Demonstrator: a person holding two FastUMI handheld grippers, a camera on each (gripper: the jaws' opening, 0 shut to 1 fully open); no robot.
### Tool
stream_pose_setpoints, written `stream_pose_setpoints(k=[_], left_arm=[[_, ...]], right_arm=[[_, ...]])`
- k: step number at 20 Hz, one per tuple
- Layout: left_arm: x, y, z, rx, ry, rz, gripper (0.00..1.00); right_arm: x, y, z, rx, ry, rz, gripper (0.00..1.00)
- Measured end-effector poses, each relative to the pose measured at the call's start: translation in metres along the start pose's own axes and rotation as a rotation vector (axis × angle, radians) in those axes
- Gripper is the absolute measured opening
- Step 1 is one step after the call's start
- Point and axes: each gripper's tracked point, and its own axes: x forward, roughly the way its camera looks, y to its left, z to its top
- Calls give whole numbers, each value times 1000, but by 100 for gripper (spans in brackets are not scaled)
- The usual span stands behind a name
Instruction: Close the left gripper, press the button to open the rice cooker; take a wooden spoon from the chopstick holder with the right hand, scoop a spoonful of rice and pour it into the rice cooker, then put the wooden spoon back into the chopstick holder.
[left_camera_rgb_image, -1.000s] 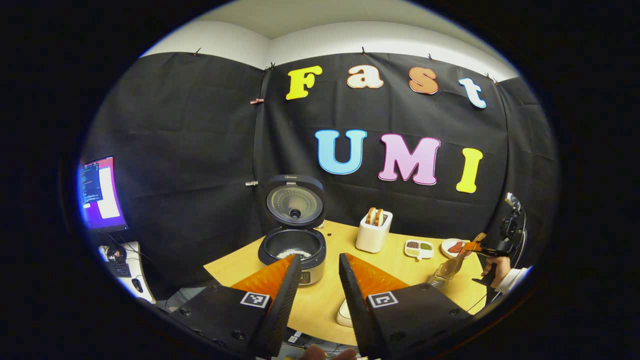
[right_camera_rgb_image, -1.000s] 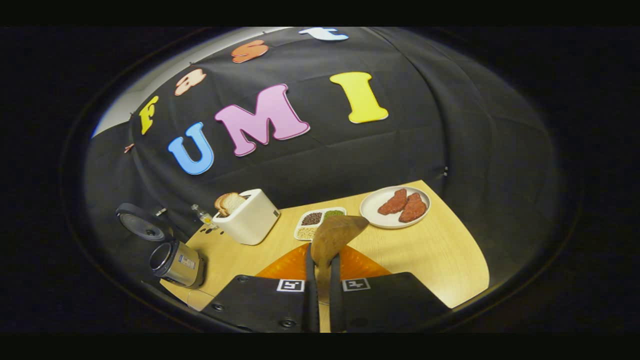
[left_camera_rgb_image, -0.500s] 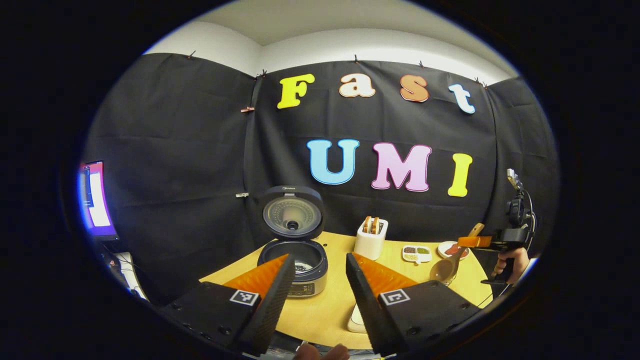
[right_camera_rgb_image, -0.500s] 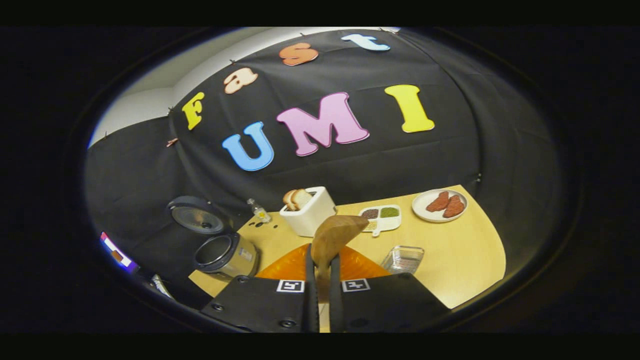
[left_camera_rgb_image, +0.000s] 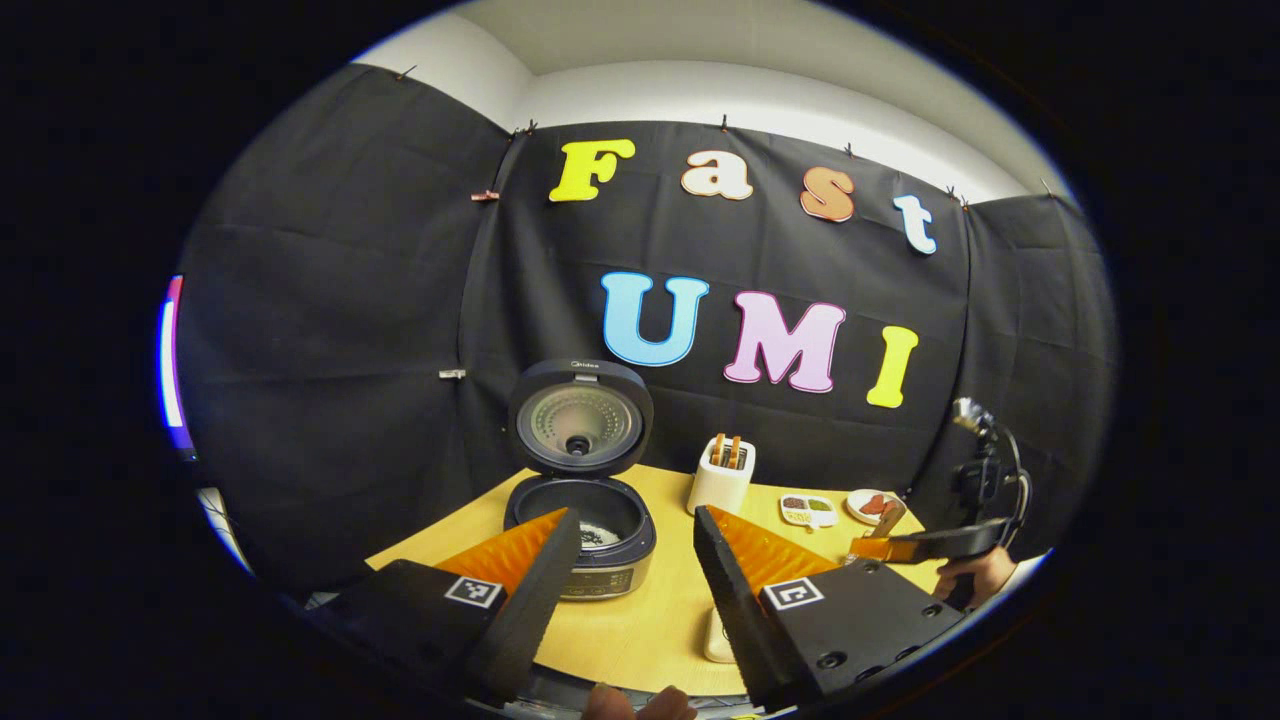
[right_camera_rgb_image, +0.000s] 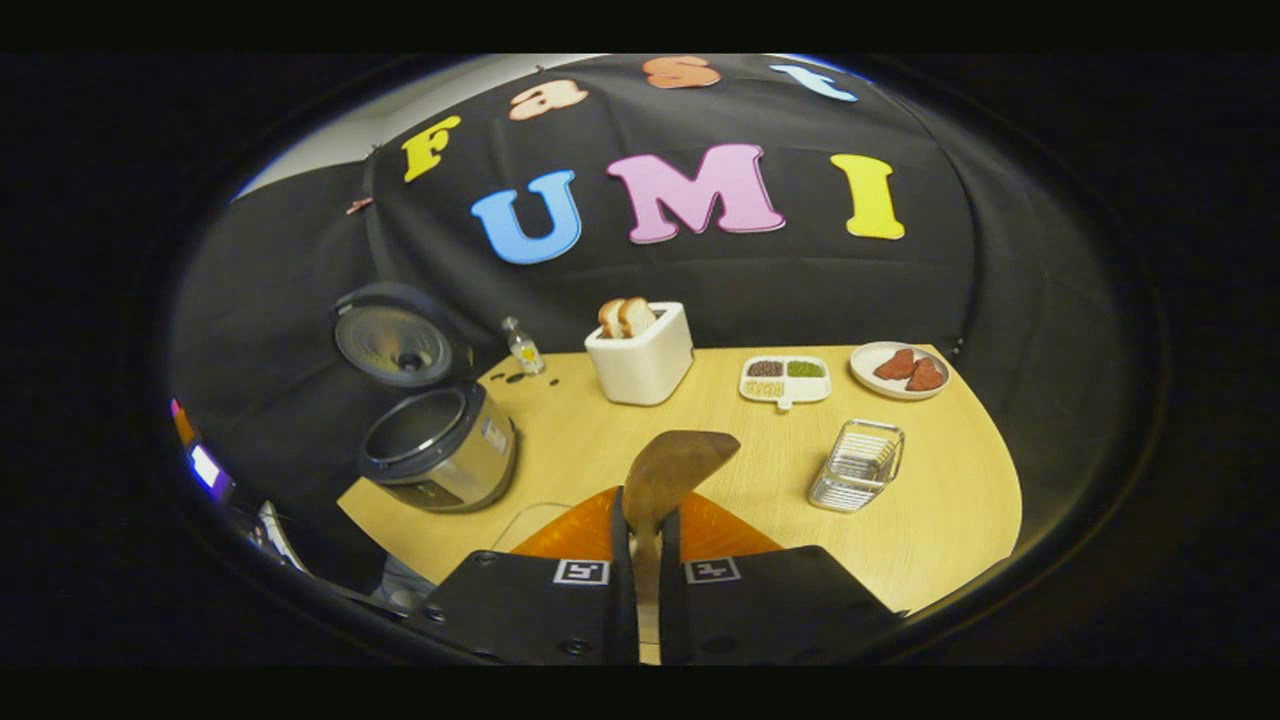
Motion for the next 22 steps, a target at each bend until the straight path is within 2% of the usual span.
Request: stream_pose_setpoints(k=[2, 3, 5, 8, 9, 10, 11, 13, 16, 22], left_arm=[[2, 10, 0, -18, 1, -16, 80], [2, 15, 1, -16, -4, -21, 80], [3, 24, 0, -5, -1, -17, 80], [0, 27, -4, -20, 6, -27, 80], [-1, 29, -4, -22, 7, -25, 80], [-1, 32, -6, -25, 11, -21, 80], [-2, 34, -6, -31, 10, -18, 80], [-1, 36, -3, -39, 3, -10, 80], [-1, 41, -3, -41, -2, 9, 80], [0, 44, -2, -44, 2, 32, 80]], right_arm=[[13, 4, -24, -52, 45, -23, 8], [19, 4, -36, -78, 69, -35, 13], [27, 10, -52, -130, 106, -44, 13], [34, 23, -54, -148, 120, -43, 8], [35, 28, -55, -151, 127, -38, 13], [35, 31, -56, -152, 128, -35, 8], [34, 32, -57, -146, 128, -34, 13], [33, 33, -59, -104, 134, -26, 17], [35, 33, -60, 35, 147, -14, 9], [36, 31, -59, 307, 168, 36, 9]])
